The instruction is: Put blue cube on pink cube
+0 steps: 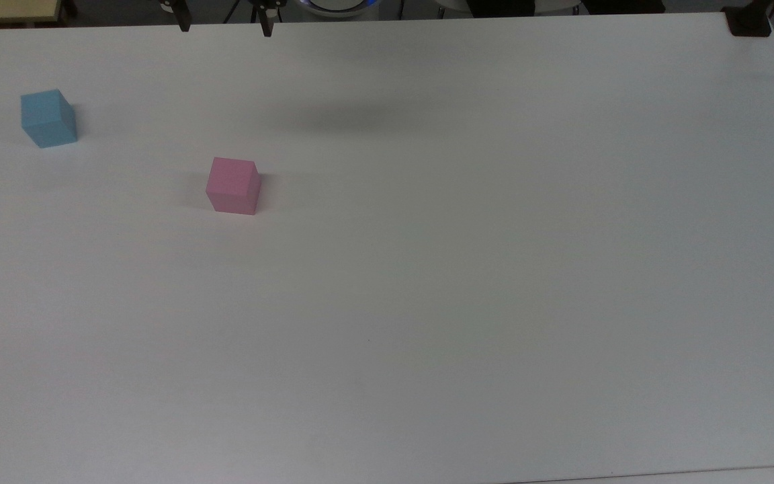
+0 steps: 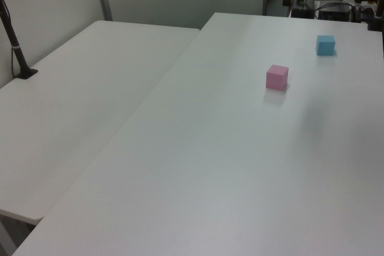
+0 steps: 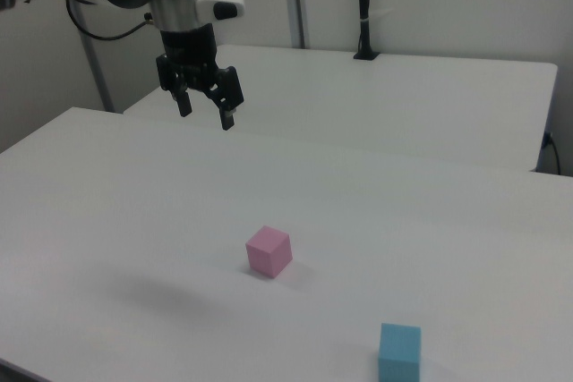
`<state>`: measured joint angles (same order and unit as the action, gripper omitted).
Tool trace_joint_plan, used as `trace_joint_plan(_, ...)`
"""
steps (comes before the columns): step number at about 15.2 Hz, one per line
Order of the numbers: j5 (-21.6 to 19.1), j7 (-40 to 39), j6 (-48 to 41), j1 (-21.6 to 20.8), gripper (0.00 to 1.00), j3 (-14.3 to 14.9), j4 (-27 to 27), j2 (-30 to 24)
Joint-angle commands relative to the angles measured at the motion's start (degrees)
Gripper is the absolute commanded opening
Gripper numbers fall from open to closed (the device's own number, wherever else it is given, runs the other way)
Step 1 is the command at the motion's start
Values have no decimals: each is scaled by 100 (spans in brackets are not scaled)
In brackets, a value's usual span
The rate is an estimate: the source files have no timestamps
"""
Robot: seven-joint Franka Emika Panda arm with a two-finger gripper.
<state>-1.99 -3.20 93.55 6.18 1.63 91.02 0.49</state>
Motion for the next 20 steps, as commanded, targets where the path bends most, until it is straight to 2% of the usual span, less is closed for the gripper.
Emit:
trace_joint_plan(1, 102, 21, 58, -152, 100, 30, 74, -49)
trace_joint_plan(8, 111, 57, -57, -381, 100, 12, 74, 48)
trace_joint_plan(20, 120, 30, -65, -372, 100, 12, 74, 57)
